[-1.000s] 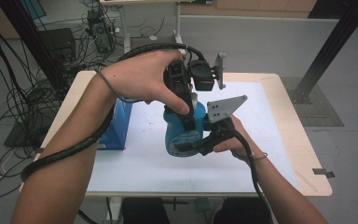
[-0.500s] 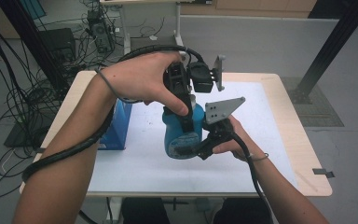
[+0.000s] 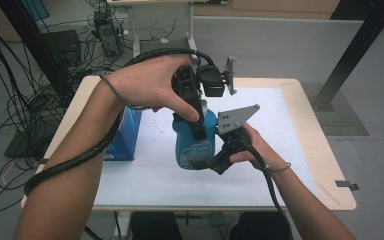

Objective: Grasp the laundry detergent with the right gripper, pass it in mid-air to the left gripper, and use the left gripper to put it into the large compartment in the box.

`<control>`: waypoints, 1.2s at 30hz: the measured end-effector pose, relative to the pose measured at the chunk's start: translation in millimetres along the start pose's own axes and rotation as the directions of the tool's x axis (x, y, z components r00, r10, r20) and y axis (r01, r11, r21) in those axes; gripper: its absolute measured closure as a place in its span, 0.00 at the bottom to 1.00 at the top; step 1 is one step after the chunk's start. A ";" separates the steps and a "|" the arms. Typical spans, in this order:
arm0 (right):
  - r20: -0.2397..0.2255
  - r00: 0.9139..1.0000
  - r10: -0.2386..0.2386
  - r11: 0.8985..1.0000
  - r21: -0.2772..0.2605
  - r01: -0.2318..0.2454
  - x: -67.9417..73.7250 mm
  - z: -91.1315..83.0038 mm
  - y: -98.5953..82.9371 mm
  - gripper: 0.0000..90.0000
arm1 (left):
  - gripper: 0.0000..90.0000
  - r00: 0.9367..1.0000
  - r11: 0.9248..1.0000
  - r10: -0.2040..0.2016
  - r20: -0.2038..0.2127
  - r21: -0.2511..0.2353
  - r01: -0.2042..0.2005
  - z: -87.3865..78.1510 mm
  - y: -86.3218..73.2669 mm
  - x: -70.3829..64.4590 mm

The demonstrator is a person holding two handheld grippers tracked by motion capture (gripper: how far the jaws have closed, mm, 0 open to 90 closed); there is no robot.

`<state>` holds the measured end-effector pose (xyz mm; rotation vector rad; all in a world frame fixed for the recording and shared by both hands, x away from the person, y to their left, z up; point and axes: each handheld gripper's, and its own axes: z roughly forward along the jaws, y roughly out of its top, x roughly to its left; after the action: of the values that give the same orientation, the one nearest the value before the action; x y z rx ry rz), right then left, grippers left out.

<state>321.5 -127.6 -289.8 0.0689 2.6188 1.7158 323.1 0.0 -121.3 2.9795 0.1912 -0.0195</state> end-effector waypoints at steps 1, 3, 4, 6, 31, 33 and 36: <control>0.002 1.000 0.003 1.000 0.001 -0.003 -0.5 -1.1 -0.1 0.11 | 0.42 1.000 1.000 0.000 0.000 0.000 0.000 0.2 -0.3 0.5; 0.001 1.000 0.004 1.000 0.011 -0.004 -1.4 -3.1 -0.2 0.11 | 0.42 1.000 1.000 -0.008 0.002 0.000 0.008 0.7 -1.2 2.3; 0.001 1.000 0.009 1.000 0.021 -0.009 -1.9 -4.3 -0.4 0.11 | 0.42 1.000 1.000 -0.008 0.001 0.000 0.008 0.8 -1.4 2.5; -0.002 1.000 0.016 0.999 0.049 -0.016 -2.6 -6.2 -0.6 0.11 | 0.42 1.000 1.000 -0.010 -0.002 0.000 0.010 1.0 -2.0 3.0; 0.113 0.985 0.134 0.905 0.391 -0.168 -13.9 -35.9 -30.9 0.10 | 0.42 0.999 0.999 -0.044 -0.019 0.012 0.044 1.3 -8.2 5.6; 0.130 0.978 0.160 0.880 0.430 -0.201 -16.8 -38.2 -34.1 0.10 | 0.42 0.999 0.999 -0.043 -0.022 0.011 0.043 1.1 -8.4 4.6; 0.149 0.972 0.183 0.851 0.471 -0.233 -20.2 -42.0 -38.3 0.10 | 0.42 0.999 0.999 -0.044 -0.024 0.003 0.044 -0.6 -9.4 3.9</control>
<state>339.1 -182.3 -308.4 0.4449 2.9824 1.0061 325.8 9.8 -122.2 2.9794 0.2592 0.0104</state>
